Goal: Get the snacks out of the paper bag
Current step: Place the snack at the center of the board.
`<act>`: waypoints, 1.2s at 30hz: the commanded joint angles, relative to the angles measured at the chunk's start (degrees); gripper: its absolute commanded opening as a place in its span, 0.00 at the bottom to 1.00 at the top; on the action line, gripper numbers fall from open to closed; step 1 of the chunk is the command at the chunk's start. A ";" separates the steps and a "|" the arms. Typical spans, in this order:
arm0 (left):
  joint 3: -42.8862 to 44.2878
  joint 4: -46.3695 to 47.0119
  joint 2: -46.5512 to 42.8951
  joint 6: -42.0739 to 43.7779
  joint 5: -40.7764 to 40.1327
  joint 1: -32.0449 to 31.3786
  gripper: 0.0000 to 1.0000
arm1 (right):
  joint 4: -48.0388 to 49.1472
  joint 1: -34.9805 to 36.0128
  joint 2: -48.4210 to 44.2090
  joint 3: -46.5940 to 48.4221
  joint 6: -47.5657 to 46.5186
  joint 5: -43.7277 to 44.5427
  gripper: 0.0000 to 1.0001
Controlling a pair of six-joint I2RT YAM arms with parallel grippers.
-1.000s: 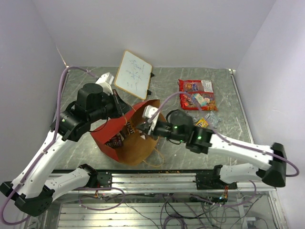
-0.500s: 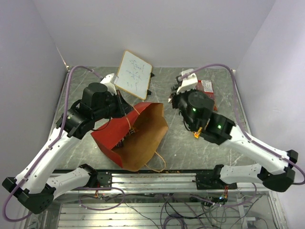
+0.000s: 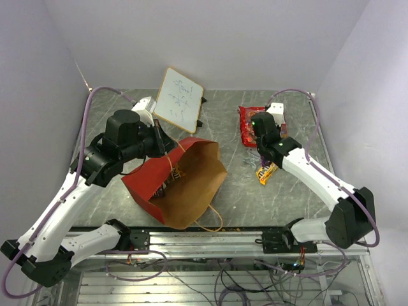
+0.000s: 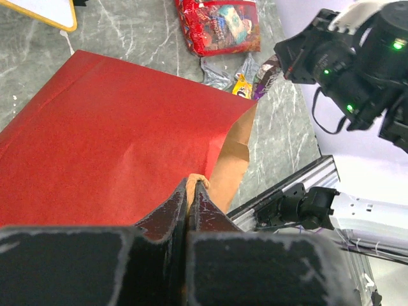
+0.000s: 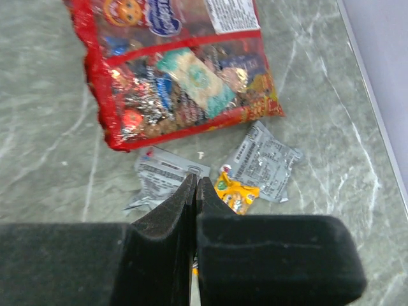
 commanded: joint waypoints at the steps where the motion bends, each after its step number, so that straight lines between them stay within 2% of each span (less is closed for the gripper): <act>1: 1.64 -0.34 -1.15 0.32 2.24 0.01 0.07 | 1.06 -3.56 2.84 -0.21 -2.13 0.28 0.00; 6: 1.48 0.28 -1.69 0.54 3.66 0.00 0.07 | 8.05 -5.56 7.46 -0.72 -8.74 0.15 0.00; 7: 1.52 0.47 -1.67 0.65 4.20 0.00 0.07 | 8.78 -5.97 8.46 -0.35 -8.96 -0.59 0.03; 9: 1.88 0.70 -1.50 0.84 5.23 0.00 0.07 | 8.55 -6.68 10.59 1.06 -9.12 -2.99 0.15; 10: 2.10 0.59 -1.41 0.92 5.67 0.00 0.07 | 7.60 -6.72 11.51 1.97 -8.98 -3.82 0.25; 12: 2.62 0.09 -1.30 0.94 5.52 0.00 0.07 | 5.73 -6.71 12.31 3.12 -9.18 -5.30 0.39; 15: 2.73 0.06 -1.71 0.47 4.97 0.00 0.07 | 4.44 -6.72 10.70 3.02 -9.98 -9.62 0.50; 19: 1.87 1.17 -2.54 -0.83 4.67 0.01 0.07 | -0.39 -6.68 8.61 5.39 -8.80 -21.96 0.51; 24: 1.38 0.97 -3.05 -1.05 3.80 0.00 0.07 | -3.03 -6.64 3.60 7.22 -7.01 -30.92 0.53; 27: 1.47 0.48 -2.97 -1.08 3.19 0.00 0.07 | 2.21 -6.59 -2.70 4.87 -6.73 -36.95 0.53; 31: 1.39 0.36 -2.84 -1.58 2.00 0.00 0.07 | 10.86 -6.11 -9.40 1.40 -6.88 -49.62 0.54; 36: 1.18 0.04 -2.33 -1.70 1.00 0.00 0.07 | 20.31 -2.37 -13.44 -3.06 -2.69 -56.61 0.55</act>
